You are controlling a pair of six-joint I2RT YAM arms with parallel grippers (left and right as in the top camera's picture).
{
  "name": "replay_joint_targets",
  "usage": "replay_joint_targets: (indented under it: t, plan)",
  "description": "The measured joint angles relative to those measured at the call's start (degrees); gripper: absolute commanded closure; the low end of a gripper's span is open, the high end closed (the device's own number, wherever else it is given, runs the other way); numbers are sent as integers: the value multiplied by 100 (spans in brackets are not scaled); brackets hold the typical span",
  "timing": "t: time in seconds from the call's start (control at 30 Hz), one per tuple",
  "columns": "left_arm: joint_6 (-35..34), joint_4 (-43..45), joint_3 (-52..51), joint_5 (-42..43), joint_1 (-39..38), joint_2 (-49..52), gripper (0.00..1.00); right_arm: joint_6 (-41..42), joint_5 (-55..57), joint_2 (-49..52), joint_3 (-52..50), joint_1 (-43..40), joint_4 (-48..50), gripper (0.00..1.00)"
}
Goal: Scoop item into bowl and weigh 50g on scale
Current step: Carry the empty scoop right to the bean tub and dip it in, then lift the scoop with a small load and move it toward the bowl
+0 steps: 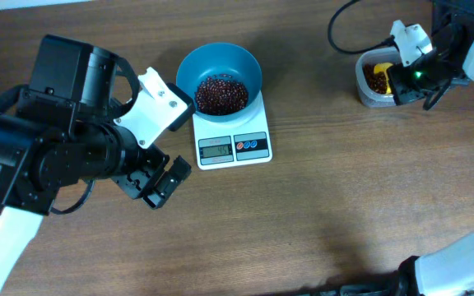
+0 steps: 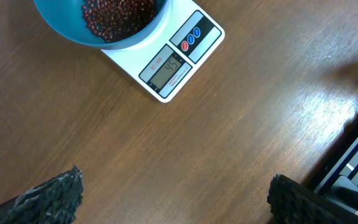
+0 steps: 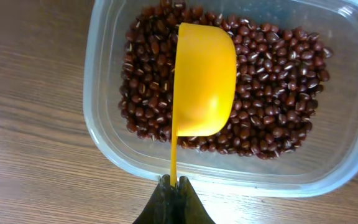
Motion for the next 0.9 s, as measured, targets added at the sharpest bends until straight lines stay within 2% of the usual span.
replay_joint_targets:
  t: [0.3,0.63,0.9]
  plan:
    - [0,0,0,0,0,0,1,413,-1456,2,0,-1075,-13,96]
    - [0,0,0,0,0,0,1,474,-2632,2,0,-1519,-15,96]
    - [0,0,0,0,0,0,1,494,-3724,2,0,-1532,-48,96]
